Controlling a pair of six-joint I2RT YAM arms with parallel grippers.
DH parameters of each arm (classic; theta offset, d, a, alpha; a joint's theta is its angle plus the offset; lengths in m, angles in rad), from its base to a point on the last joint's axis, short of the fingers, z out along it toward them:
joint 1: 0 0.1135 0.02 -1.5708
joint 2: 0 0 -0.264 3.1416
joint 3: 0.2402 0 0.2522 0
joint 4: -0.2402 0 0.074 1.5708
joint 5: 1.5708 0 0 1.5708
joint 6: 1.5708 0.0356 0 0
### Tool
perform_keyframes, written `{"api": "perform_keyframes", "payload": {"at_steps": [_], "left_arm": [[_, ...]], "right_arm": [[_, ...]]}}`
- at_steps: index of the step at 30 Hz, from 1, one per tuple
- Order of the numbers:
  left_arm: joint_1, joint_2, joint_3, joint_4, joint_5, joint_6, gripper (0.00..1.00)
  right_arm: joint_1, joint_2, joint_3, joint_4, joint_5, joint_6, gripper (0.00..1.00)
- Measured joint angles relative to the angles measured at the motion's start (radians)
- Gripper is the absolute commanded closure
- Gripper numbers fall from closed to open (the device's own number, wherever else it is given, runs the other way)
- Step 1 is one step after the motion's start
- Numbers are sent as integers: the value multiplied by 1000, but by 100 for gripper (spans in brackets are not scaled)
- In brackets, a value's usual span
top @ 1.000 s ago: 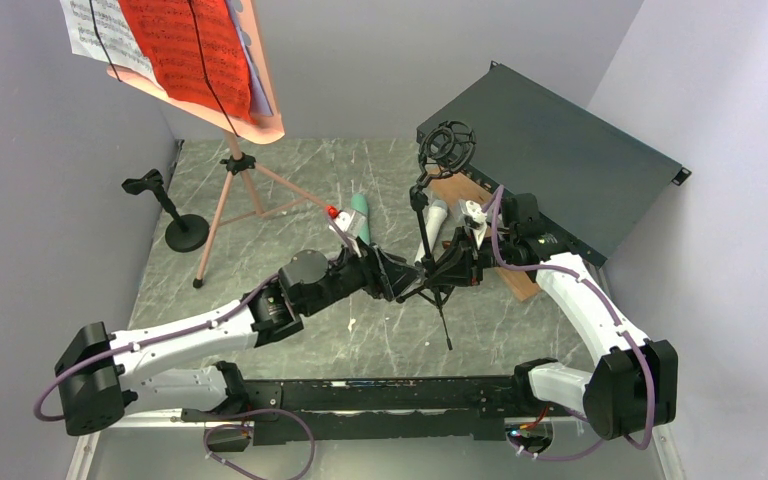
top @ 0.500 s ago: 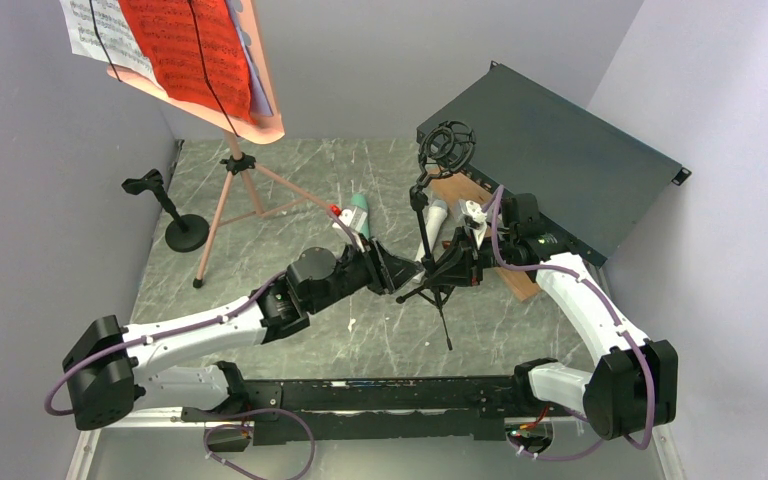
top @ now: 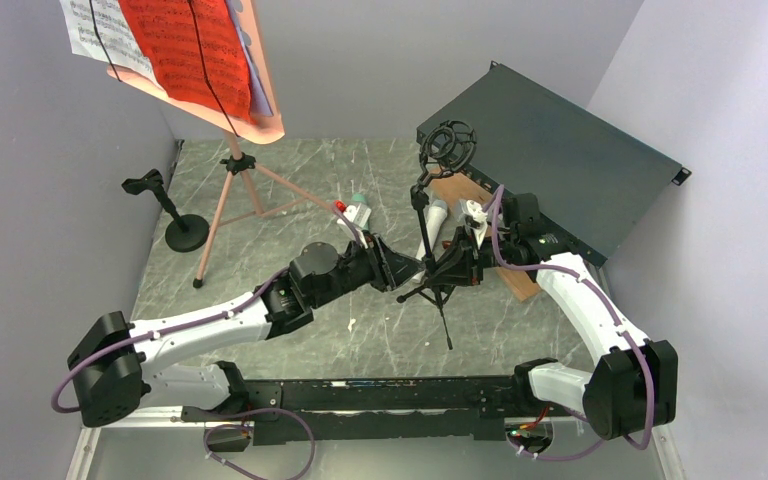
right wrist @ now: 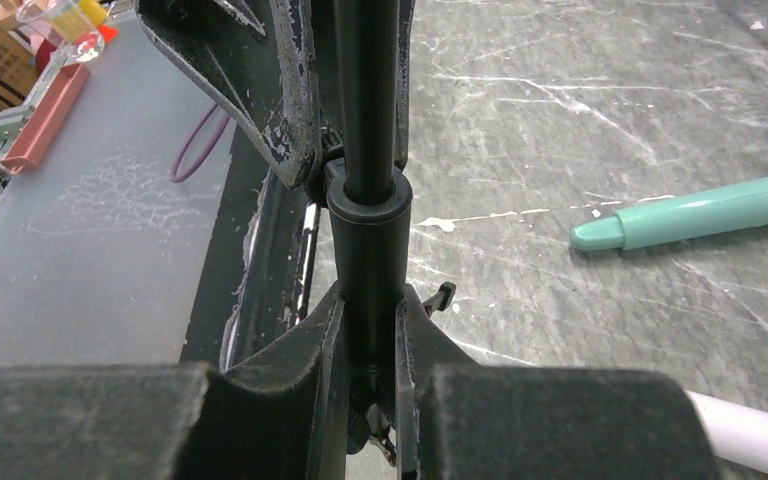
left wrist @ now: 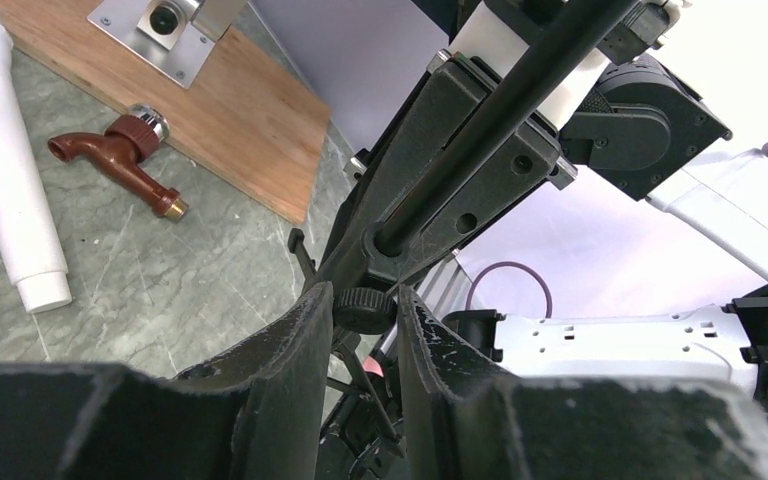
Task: Pack up the instrument practice props
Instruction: Unscrew the knob on the microphone stand.
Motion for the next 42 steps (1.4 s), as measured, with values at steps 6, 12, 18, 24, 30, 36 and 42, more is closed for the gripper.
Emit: {"api": "perform_keyframes", "payload": {"at_steps": [6,12,18,24,30,36,42], "left_arm": [[4,4,3,0,24,0,61],[10,11,6,-2,37,-1,78],[13,16,12,-5,44,0,70],[15,16,12,-5,50,0,78],[18,16,12,-5,58,0,77],[20,17,13,-5,62,0,87],[28,22,13,2,83,1,100]], "right_arm": [[0,0,0,0,2,0,100],[0,0,0,0,2,0,100],[0,0,0,0,3,0,100],[0,0,0,0,3,0,100],[0,0,0,0,3,0,100],[0,0,0,0,3,0,100],[0,0,0,0,5,0,100]]}}
